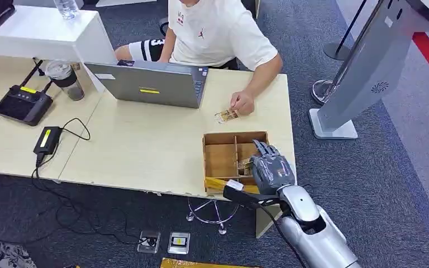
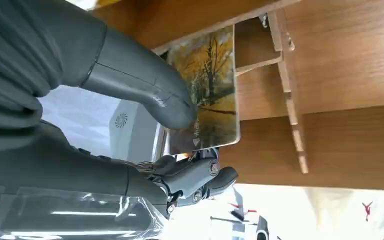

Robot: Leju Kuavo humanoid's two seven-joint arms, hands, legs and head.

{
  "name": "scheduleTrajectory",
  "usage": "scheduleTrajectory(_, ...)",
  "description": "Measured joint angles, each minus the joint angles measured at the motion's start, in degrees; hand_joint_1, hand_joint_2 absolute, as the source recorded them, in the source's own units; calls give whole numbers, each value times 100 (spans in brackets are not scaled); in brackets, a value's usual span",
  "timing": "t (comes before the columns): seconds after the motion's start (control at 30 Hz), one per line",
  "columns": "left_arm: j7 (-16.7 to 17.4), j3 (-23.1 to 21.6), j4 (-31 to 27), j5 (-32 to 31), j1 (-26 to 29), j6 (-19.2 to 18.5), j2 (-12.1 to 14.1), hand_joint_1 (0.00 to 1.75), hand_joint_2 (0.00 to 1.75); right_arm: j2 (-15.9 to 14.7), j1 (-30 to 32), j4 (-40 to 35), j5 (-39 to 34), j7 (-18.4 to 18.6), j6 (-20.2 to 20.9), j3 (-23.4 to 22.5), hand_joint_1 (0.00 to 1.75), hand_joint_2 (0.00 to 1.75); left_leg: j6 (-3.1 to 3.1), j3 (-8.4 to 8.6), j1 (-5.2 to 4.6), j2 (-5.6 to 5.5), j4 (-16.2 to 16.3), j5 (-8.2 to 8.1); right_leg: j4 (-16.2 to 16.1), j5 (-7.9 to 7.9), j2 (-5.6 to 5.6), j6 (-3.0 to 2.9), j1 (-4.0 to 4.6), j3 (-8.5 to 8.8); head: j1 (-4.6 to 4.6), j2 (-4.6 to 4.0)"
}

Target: Pass the card to the sensor for recognition and then transmit it.

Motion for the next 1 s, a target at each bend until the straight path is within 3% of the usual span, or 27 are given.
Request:
scheduleTrajectory(0.2,0,0,0,0,0,24,-2,0,175,0,-21,-234,-153,4,-285,-136,175,175,0,0,0,0,0,0,1,1,0,1,0,1,0,0)
scheduleTrajectory(0.5,-135,0,0,-7,3,94,-39,0,175,18,-270,-957,-937,-413,-1838,-682,175,175,0,0,0,0,1,1,0,2,0,1,-1,1,0,0)
scheduleTrajectory(0.67,-251,0,0,-26,2,81,-70,0,175,79,-439,-1117,-1049,-525,-2103,-931,175,175,0,0,0,0,1,0,1,2,0,1,-1,1,0,0)
scheduleTrajectory(0.8,-319,0,0,-57,2,74,-94,0,175,159,-618,-1108,-1125,-671,-2360,-1012,175,175,0,-1,0,-1,0,1,2,2,0,1,0,1,0,0)
scheduleTrajectory(1.0,-365,-4,-2,-114,-11,59,-131,0,175,398,-1232,-447,-1798,-1217,-3361,-1082,175,175,0,-2,0,-1,0,1,3,2,0,1,0,1,0,0)
